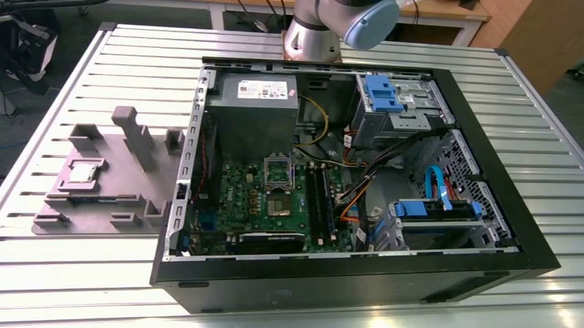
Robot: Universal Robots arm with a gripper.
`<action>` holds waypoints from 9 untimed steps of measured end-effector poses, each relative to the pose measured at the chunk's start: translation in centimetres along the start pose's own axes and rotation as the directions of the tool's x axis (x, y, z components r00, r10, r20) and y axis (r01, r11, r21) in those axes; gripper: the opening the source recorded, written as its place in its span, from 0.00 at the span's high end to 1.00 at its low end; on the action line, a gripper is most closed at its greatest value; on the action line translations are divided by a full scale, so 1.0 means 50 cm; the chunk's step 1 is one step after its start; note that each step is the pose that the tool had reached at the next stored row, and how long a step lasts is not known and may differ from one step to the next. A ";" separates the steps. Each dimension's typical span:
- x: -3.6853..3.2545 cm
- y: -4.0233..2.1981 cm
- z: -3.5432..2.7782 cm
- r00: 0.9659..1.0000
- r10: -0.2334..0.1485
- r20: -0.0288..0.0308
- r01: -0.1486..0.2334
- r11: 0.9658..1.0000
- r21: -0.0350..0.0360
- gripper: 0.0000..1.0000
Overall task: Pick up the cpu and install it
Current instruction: 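Reach for the cpu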
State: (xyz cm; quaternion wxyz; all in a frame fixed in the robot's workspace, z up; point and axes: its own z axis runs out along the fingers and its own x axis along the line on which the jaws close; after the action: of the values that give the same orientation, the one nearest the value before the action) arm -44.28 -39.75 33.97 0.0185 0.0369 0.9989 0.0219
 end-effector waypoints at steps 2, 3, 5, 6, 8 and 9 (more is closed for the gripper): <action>0.005 -0.001 0.006 1.000 0.000 -0.001 0.000 1.000 0.000 0.89; 0.008 -0.002 0.008 1.000 0.000 -0.002 0.000 1.000 0.000 0.89; 0.012 -0.004 0.014 1.000 0.000 -0.003 0.000 1.000 0.000 0.89; 0.014 -0.005 0.017 1.000 0.000 -0.004 0.000 1.000 0.000 0.89; 0.016 -0.009 0.023 1.000 -0.001 -0.006 0.001 1.000 0.000 0.89; 0.016 -0.011 0.026 1.000 -0.001 -0.007 0.001 1.000 0.000 0.89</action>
State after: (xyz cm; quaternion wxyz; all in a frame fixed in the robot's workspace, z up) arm -45.08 -40.19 32.59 0.0152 0.0363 0.9990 0.0218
